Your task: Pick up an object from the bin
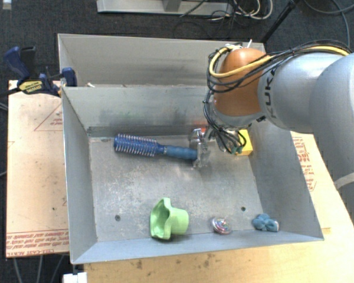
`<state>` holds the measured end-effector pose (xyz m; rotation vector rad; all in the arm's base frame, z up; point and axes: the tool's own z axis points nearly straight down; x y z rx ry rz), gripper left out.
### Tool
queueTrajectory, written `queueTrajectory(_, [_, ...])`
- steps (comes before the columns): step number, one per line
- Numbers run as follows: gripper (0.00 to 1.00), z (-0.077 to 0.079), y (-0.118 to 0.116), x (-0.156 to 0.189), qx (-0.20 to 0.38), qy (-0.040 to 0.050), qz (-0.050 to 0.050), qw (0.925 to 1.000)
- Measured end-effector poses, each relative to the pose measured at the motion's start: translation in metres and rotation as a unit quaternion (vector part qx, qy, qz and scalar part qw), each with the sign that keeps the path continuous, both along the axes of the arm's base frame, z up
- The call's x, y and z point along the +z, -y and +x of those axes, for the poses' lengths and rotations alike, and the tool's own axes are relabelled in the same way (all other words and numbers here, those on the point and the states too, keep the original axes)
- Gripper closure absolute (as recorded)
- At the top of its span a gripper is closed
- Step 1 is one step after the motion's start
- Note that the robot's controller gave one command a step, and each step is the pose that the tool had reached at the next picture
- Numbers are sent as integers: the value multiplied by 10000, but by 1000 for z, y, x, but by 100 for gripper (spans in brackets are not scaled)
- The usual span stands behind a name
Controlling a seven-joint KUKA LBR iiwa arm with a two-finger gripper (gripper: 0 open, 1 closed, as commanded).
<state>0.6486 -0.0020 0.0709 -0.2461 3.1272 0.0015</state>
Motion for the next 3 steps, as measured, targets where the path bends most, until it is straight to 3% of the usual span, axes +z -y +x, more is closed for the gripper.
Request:
queueTrajectory(1, [100,1,-15,74,14,32,2,10000])
queueTrajectory(2, [100,-7,-20,172,53,41,-4,10000])
queueTrajectory(3, [100,-2,-8,36,651,-47,-3,9979])
